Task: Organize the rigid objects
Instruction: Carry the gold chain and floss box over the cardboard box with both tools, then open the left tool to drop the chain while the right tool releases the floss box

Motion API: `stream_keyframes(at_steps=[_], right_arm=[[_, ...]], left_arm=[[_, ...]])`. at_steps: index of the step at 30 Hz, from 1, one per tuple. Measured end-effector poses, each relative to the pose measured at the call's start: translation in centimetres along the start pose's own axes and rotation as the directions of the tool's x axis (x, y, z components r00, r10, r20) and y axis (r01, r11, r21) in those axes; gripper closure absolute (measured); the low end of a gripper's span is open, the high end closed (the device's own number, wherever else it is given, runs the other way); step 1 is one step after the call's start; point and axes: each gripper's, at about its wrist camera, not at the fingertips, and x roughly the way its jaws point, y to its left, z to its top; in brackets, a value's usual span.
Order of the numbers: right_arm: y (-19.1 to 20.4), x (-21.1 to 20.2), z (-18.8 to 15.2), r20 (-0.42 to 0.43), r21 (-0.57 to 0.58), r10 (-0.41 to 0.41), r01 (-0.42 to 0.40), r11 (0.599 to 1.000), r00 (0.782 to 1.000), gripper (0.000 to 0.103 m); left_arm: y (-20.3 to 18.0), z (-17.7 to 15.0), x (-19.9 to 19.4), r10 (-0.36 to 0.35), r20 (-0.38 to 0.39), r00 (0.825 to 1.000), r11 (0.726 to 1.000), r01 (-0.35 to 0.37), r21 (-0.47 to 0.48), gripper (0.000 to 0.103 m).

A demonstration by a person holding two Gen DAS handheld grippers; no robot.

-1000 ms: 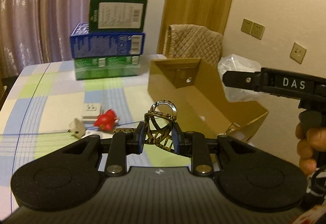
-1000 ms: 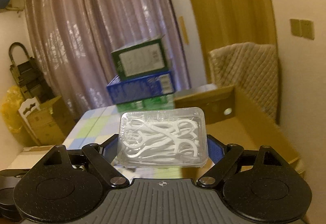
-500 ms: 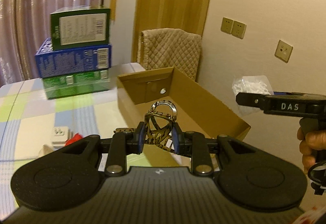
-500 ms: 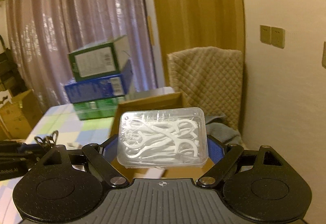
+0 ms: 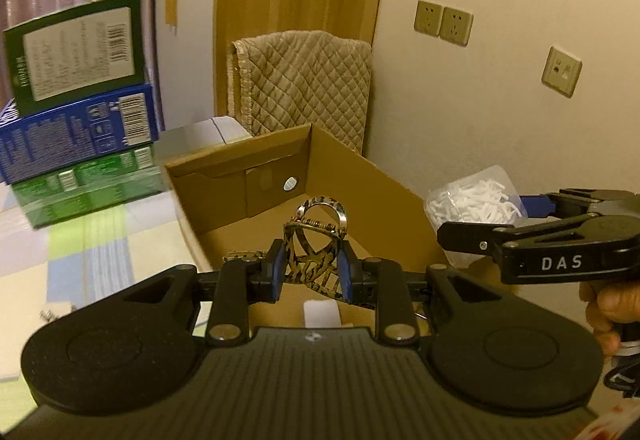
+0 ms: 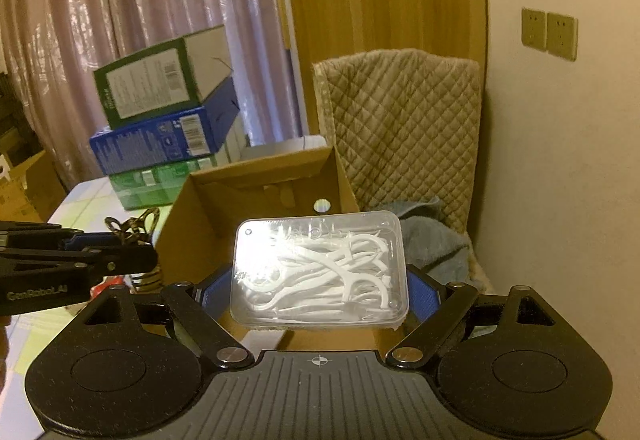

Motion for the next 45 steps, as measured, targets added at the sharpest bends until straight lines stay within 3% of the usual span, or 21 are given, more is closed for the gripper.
stream_keyframes(at_steps=[8, 19, 22, 45], right_arm=[[-0.5, 3.1, -0.2, -0.019, -0.001, 0.005, -0.005, 1.000, 1.000, 0.019], [-0.4, 4.5, -0.2, -0.021, -0.001, 0.007, -0.007, 1.000, 1.000, 0.019], [-0.3, 4.6, -0.2, -0.024, -0.001, 0.007, -0.007, 1.000, 1.000, 0.019], [1.3, 5.1, -0.8, -0.056, -0.050, 0.005, -0.008, 0.999, 0.998, 0.019]], left_arm=[[1.2, -0.1, 4.4, -0.008, -0.039, 0.999, 0.999, 0.010, 0.035, 0.081], [1.8, -0.4, 6.8, 0.026, -0.055, 0.998, 0.997, -0.022, 0.071, 0.080], [2.2, -0.1, 6.7, 0.041, -0.033, 0.999, 0.998, -0.040, 0.047, 0.073], [3.6, -0.4, 3.5, 0.058, -0.004, 0.998, 0.998, -0.058, 0.019, 0.073]])
